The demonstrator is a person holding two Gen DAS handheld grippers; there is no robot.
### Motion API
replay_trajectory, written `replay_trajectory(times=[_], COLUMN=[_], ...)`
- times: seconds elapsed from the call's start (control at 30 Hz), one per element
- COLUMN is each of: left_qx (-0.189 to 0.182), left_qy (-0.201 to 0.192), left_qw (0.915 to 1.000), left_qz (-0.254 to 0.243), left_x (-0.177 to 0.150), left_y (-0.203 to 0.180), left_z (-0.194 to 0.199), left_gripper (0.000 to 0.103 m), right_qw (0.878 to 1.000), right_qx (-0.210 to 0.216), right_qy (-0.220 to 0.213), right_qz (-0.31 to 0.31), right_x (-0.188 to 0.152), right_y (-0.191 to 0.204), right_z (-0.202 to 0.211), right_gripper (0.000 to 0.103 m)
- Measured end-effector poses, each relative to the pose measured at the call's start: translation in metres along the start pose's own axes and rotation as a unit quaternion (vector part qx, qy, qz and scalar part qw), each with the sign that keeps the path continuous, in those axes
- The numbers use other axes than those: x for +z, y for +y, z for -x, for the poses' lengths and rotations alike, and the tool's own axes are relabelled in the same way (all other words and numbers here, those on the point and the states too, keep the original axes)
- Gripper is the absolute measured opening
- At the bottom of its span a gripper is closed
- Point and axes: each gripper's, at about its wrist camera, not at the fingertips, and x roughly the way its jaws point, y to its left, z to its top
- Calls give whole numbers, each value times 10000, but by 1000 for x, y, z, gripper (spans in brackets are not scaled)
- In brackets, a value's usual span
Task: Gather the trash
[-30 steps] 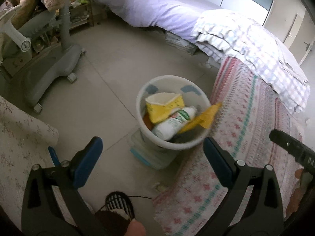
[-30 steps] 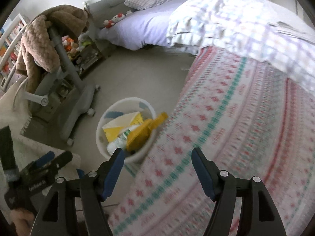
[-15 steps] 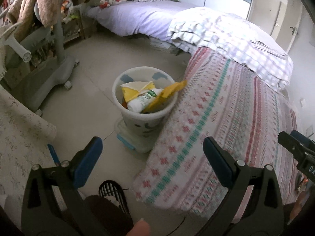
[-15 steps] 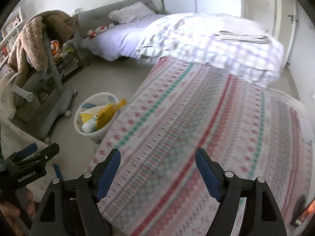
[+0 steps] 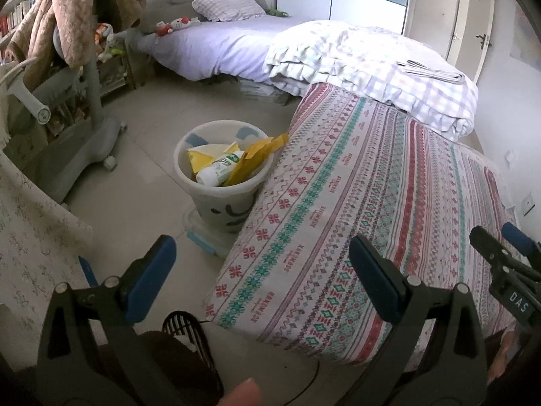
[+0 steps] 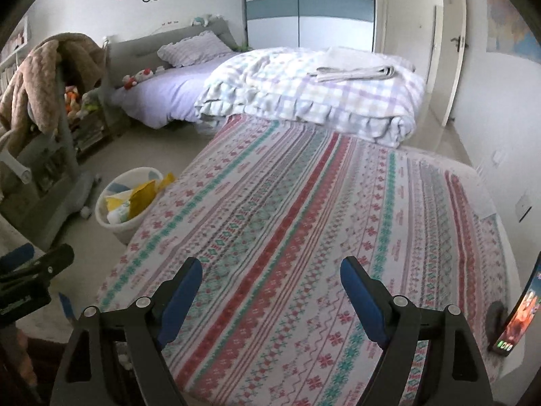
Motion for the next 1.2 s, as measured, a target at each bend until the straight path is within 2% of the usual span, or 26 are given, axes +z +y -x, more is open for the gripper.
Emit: replay_trajectory(times=[0.17, 0.47, 1.2], left_qx=[-9, -73, -118], left_qy=[27, -21, -78], left_qw=[10000, 10000, 9999], left_qz=[46, 31, 43], left_x=[-1, -3, -2], left_y=[-4, -8, -8], left_z=[-3, 1, 5], left_gripper=[101, 101, 101], right_qw=[10000, 9997, 9997], right_qx=[26, 203, 207], right_qy=[-72, 57, 9], right_qz=[-2, -154, -156], right_x=[1, 1, 1], right_y=[-1, -2, 3], right_z=[1, -3, 0], right_gripper=[85, 85, 85])
